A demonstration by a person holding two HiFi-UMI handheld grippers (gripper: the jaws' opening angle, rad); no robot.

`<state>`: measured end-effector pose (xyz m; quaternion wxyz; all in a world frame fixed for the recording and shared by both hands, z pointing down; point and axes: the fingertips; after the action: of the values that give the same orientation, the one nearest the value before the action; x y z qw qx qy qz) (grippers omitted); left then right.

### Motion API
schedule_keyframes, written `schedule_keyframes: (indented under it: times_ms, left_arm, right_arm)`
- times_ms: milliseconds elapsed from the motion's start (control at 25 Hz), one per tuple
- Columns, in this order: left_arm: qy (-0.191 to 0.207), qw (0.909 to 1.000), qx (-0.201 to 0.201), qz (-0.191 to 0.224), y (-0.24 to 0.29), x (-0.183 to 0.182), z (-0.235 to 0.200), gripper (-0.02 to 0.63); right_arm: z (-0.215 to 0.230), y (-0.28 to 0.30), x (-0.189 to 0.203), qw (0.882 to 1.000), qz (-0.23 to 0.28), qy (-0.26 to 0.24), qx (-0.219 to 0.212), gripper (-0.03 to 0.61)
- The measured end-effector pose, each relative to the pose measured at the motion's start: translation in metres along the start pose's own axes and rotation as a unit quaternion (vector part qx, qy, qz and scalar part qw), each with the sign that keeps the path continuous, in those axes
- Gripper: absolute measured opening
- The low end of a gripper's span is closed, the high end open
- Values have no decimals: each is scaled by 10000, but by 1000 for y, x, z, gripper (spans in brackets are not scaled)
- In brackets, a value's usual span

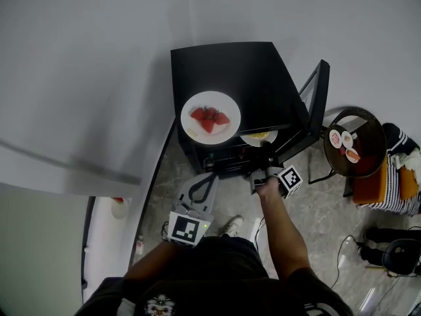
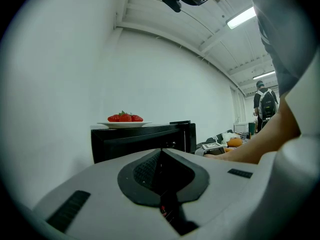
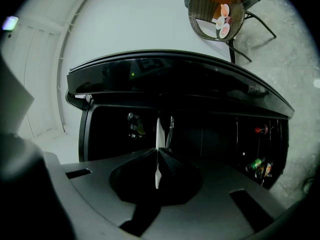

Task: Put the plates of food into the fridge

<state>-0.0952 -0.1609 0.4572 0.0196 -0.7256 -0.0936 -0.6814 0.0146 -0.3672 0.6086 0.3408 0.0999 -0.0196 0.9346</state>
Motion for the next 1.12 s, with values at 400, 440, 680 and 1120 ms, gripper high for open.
schedule_keyframes:
  times_ms: [400, 440, 680, 1120]
  left_arm:
    - [-36, 10000, -23, -55, -4, 4, 1, 21]
    - [-61, 10000, -24, -65, -4, 4, 1, 21]
    - [-70, 10000, 0, -44, -4, 3, 0, 21]
    - [-136, 9999, 33, 26, 3, -2, 0, 21]
  right_arm:
    - [7, 2, -5, 9993, 243, -12, 283, 32]
    - [7, 1, -7, 9989, 311, -58, 350, 32]
    - [6, -6, -16, 9941, 353, -773, 668, 122]
    - [-31, -58, -15, 9711, -129, -2373, 209, 61]
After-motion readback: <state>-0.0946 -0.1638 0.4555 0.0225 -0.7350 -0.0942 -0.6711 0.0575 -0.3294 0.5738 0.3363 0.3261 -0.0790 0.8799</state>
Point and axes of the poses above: the fingertips, and each gripper's own axes: y forward along the fingers, z to its right, x out of its underside, and after that the axes turned 7 degrees about -y, right-handed
